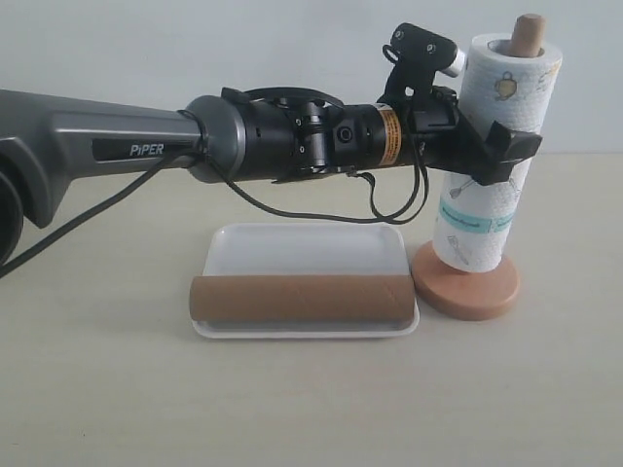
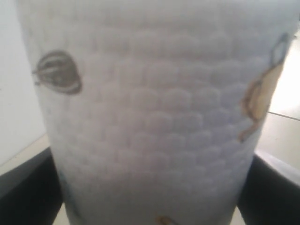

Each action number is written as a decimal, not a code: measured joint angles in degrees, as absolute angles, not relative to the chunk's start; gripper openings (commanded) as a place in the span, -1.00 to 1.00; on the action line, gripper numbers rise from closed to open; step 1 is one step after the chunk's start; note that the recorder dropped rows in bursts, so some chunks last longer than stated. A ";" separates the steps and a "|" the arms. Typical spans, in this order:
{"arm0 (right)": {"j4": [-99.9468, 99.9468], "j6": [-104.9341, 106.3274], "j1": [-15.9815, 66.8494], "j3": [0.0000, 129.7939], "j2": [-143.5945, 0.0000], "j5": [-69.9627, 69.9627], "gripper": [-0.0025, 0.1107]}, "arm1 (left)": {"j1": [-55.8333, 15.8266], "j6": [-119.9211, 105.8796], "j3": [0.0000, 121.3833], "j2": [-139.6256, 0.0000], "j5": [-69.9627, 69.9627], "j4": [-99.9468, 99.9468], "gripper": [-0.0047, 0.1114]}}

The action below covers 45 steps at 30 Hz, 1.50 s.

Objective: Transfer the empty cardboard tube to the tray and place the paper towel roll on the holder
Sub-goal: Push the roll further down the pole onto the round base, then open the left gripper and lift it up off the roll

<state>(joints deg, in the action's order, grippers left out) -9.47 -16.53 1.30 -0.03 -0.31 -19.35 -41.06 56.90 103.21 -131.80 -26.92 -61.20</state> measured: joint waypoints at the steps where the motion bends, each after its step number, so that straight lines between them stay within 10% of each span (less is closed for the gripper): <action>1: -9.47 -16.53 1.30 -0.03 -0.31 -19.35 -0.96 | -41.06 56.90 103.21 -131.80 -26.92 -61.20 0.47; 18: -9.47 -16.53 1.30 -0.03 -0.31 -19.35 -0.96 | -41.06 58.15 103.21 -131.27 -26.61 -62.55 0.94; 45: -9.47 -16.53 1.30 -0.03 -0.31 -19.35 -0.96 | -41.06 94.17 103.21 -119.39 -25.73 -97.72 0.91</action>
<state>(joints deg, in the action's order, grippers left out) -9.47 -16.53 1.30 -0.03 -0.31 -19.35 -41.06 94.17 103.21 -119.39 -25.73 -97.72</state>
